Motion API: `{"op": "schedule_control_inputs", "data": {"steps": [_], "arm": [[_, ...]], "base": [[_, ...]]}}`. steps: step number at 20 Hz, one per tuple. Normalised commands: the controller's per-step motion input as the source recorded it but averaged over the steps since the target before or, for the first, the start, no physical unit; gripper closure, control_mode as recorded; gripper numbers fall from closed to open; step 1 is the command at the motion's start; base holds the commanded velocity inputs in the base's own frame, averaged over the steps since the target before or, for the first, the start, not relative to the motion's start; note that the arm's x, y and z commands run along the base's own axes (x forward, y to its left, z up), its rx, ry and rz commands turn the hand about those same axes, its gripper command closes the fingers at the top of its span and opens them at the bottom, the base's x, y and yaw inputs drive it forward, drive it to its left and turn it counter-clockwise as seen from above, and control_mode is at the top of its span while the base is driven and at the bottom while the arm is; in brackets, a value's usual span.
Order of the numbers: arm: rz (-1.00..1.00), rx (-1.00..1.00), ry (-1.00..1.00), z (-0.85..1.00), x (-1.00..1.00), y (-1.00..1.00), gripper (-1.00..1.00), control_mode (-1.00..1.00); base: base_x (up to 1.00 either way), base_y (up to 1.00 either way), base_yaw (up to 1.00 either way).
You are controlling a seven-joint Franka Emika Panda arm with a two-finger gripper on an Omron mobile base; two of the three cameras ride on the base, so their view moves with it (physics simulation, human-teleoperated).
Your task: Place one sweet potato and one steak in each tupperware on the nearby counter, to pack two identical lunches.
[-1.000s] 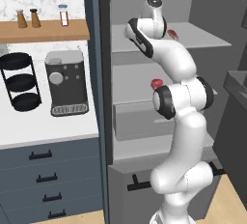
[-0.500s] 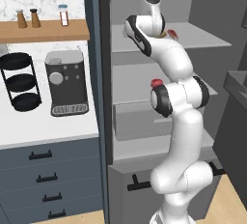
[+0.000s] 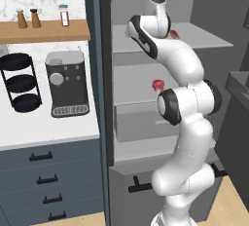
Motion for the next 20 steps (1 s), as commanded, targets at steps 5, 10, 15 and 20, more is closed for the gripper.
{"op": "schedule_control_inputs", "data": {"steps": [5, 10, 15, 20], "arm": [[0.00, 0.00, -0.28, -0.41, -1.00, -0.01, 1.00, -1.00], [-0.04, 0.07, -0.21, 0.43, -1.00, -0.02, 1.00, -1.00], [-0.07, 0.13, -0.04, 0.88, -1.00, -0.06, 1.00, -1.00], [-0.08, 0.08, 0.01, 0.34, -1.00, -0.14, 1.00, -1.00]], "base": [[0.00, 0.00, 0.00], [0.00, 0.00, 0.00], [0.00, 0.00, 0.00], [0.00, 0.00, 0.00]]}}
